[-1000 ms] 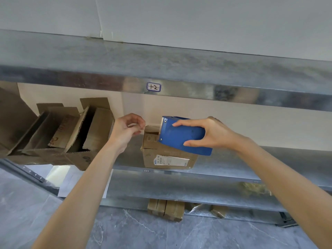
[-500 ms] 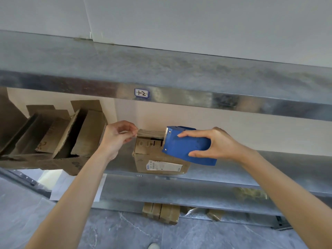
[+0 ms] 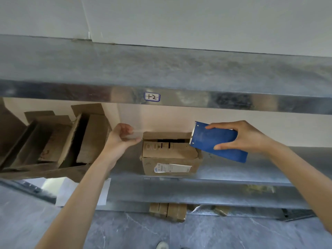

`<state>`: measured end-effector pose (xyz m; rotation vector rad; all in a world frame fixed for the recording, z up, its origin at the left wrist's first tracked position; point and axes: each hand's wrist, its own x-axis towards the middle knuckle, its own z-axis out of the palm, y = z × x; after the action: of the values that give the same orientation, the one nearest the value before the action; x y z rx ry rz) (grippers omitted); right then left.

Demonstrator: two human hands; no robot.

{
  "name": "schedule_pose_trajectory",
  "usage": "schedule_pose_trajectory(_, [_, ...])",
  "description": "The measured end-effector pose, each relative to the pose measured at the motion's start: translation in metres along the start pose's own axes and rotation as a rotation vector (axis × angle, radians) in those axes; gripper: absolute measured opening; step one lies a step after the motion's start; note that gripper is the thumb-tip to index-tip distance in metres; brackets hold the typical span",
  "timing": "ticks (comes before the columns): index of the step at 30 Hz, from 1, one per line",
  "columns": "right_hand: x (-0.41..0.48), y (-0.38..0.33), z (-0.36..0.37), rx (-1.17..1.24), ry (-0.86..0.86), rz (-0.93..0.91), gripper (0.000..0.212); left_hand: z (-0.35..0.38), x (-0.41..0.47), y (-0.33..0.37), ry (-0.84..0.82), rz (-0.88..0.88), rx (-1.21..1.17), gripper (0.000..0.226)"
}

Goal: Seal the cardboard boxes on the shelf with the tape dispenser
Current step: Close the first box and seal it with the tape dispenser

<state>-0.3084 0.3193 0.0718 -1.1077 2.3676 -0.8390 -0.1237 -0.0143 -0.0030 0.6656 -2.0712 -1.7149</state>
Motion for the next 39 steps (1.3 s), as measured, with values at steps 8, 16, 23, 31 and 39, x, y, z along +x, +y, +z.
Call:
schedule_pose_trajectory(8, [0.015,0.004,0.002,0.085,-0.04,0.005,0.049,0.014,-0.006,-0.018,0.049,0.114,0.119,0.057])
schedule_pose_trajectory(16, [0.019,0.021,0.002,0.127,-0.062,0.013,0.049,0.032,-0.006,-0.032,0.088,0.123,0.204,0.056])
schedule_pose_trajectory(23, [0.024,0.027,-0.003,0.139,-0.127,0.001,0.046,0.026,-0.001,-0.045,0.073,0.133,0.234,0.052])
schedule_pose_trajectory(31, [0.032,0.039,-0.001,0.178,-0.182,0.019,0.045,0.025,-0.001,-0.05,0.078,0.131,0.239,0.047])
schedule_pose_trajectory(39, [0.047,0.051,0.001,0.204,-0.231,0.026,0.041,0.03,-0.005,-0.046,0.09,0.1,0.197,0.044])
